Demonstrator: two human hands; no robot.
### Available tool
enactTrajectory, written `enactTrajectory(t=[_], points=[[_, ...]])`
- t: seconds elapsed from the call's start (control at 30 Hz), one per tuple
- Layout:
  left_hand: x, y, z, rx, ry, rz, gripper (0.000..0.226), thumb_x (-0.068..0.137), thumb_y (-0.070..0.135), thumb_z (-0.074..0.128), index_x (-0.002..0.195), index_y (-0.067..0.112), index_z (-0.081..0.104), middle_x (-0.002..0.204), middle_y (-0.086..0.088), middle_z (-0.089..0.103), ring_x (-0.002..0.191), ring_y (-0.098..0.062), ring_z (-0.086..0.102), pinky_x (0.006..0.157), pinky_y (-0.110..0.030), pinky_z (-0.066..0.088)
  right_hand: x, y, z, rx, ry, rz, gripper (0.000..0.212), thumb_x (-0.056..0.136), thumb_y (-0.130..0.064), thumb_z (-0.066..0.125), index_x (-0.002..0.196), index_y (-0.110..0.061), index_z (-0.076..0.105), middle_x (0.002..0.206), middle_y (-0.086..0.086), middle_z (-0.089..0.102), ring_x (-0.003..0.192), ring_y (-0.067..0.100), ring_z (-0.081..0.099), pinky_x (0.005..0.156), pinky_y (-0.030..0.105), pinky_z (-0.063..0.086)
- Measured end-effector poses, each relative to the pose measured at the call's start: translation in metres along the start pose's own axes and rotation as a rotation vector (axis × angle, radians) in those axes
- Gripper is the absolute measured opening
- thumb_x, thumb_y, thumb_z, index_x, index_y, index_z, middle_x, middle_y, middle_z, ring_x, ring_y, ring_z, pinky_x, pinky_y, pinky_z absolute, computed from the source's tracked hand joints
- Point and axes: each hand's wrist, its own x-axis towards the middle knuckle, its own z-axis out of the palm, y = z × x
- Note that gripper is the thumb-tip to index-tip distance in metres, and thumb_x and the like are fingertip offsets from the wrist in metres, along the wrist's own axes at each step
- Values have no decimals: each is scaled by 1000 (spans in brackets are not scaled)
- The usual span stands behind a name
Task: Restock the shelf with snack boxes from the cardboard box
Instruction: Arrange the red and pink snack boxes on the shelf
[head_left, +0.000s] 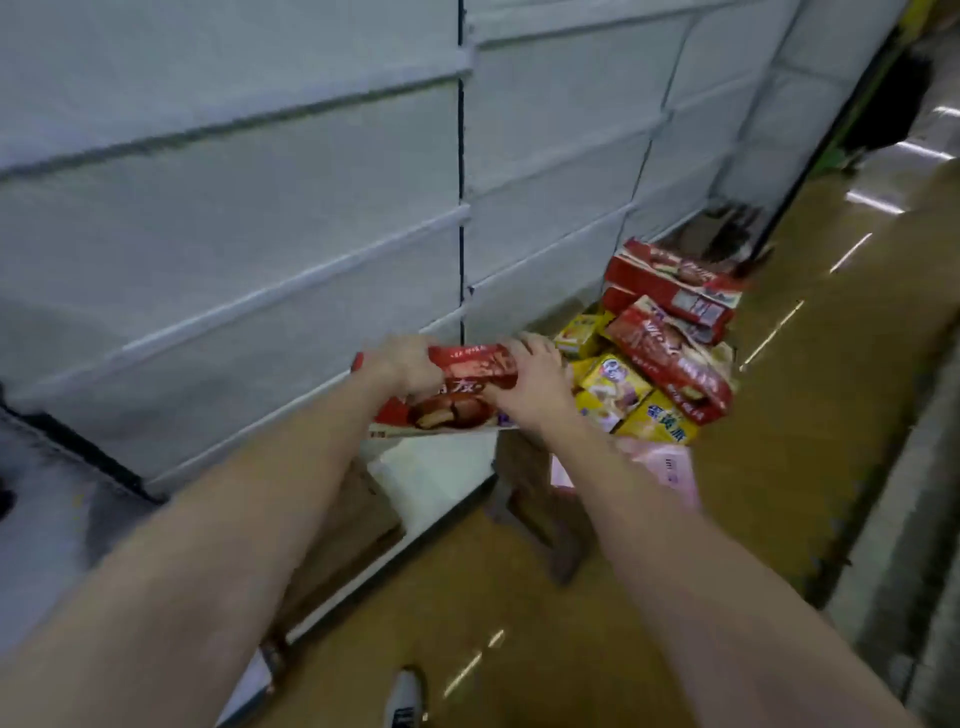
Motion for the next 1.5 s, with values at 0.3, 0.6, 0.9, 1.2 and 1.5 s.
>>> enactTrajectory(t=[0.3, 0.6, 0.9, 1.2, 1.5], points=[[-21, 230, -9, -278, -39, 362, 68, 45, -9, 66, 110, 12, 70, 95, -13, 68, 80, -27, 59, 53, -23, 45, -106, 128, -190, 213, 422, 260, 84, 76, -32, 82, 146, -10, 42, 150, 14, 38, 141, 26, 34, 116, 25, 21], [-76, 477, 32, -265, -318, 787, 70, 42, -6, 66, 97, 36, 63, 111, -10, 63, 97, -32, 62, 73, -43, 60, -268, 241, -335, 110, 792, 608, 67, 77, -34, 80, 136, -13, 55, 132, 8, 60, 122, 24, 55, 107, 34, 39], [-162, 666, 38, -137, -364, 1281, 72, 56, -9, 65, 113, 34, 63, 114, -7, 60, 101, -32, 58, 85, -45, 56, -385, 272, -435, 26, 1265, 895, 60, 76, -36, 81, 131, -29, 59, 123, -1, 66, 107, 15, 61, 96, 37, 52], [-222, 768, 58, 15, -167, 1714, 76, 63, 19, 61, 134, 42, 54, 128, -6, 63, 108, -31, 61, 95, -40, 51, -445, 269, -476, -194, 1629, 1092, 60, 73, -33, 83, 129, -22, 63, 122, 2, 68, 108, 16, 63, 99, 35, 52], [-281, 815, 159, -102, 245, 2115, 65, 88, 42, 59, 148, 29, 38, 148, -11, 45, 136, -34, 38, 112, -55, 21, -510, 275, -482, -298, 1783, 1377, 54, 84, -28, 77, 133, -16, 58, 121, 7, 68, 109, 24, 64, 93, 31, 49]])
